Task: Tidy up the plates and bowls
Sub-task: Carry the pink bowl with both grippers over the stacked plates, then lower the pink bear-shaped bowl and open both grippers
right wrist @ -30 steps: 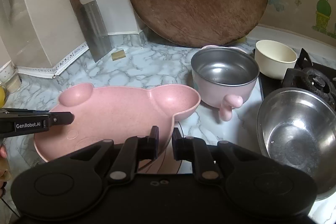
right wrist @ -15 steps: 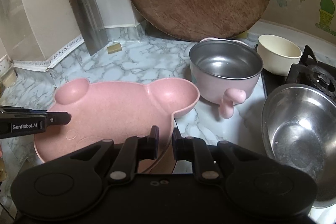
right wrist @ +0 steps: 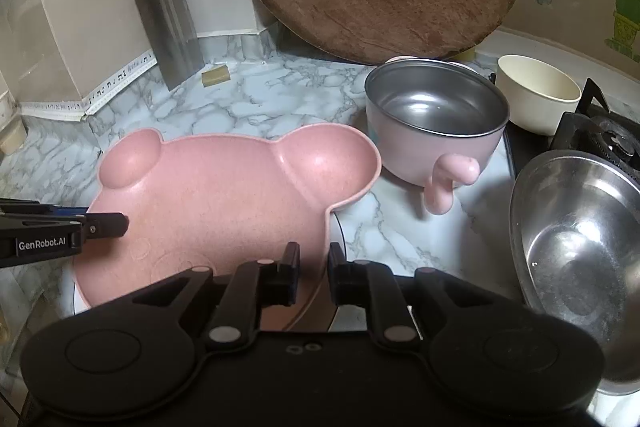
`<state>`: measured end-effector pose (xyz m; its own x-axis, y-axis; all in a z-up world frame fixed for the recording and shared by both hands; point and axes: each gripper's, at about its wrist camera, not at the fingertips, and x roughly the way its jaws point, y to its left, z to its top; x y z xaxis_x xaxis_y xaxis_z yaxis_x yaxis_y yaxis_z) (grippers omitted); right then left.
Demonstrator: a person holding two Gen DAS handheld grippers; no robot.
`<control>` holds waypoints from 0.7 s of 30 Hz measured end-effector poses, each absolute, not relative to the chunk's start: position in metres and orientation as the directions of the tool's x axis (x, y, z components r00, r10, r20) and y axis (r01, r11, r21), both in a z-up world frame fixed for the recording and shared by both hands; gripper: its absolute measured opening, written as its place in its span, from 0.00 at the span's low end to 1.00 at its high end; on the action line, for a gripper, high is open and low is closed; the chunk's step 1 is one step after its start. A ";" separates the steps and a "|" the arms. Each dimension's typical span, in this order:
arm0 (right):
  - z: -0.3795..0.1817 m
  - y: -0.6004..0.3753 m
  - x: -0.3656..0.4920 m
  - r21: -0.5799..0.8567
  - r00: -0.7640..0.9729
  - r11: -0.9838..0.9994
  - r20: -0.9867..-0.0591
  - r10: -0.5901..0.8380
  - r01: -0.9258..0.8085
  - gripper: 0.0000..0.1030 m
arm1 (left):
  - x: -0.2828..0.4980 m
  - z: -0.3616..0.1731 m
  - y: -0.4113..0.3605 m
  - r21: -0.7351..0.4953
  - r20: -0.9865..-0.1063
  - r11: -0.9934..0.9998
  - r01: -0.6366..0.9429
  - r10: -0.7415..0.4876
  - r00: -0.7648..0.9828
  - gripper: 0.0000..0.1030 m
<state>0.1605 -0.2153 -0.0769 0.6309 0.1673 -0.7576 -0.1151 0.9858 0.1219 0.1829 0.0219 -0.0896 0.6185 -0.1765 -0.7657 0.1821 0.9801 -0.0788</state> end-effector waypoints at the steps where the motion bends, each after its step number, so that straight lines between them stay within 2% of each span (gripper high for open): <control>1: -0.076 -0.215 0.160 0.117 0.630 0.986 -0.759 0.163 -0.115 0.15 | 0.182 -0.090 0.022 -0.081 -0.765 0.980 0.181 -0.178 0.619 0.20; 11: -0.063 -0.222 0.153 0.078 0.641 0.987 -0.753 0.150 -0.139 0.16 | 0.178 -0.087 0.024 -0.096 -0.764 0.977 0.190 -0.195 0.615 0.21; 21: -0.044 -0.215 0.135 0.088 0.688 0.973 -0.694 0.213 -0.213 0.17 | 0.159 -0.068 0.026 -0.100 -0.733 0.974 0.204 -0.211 0.647 0.25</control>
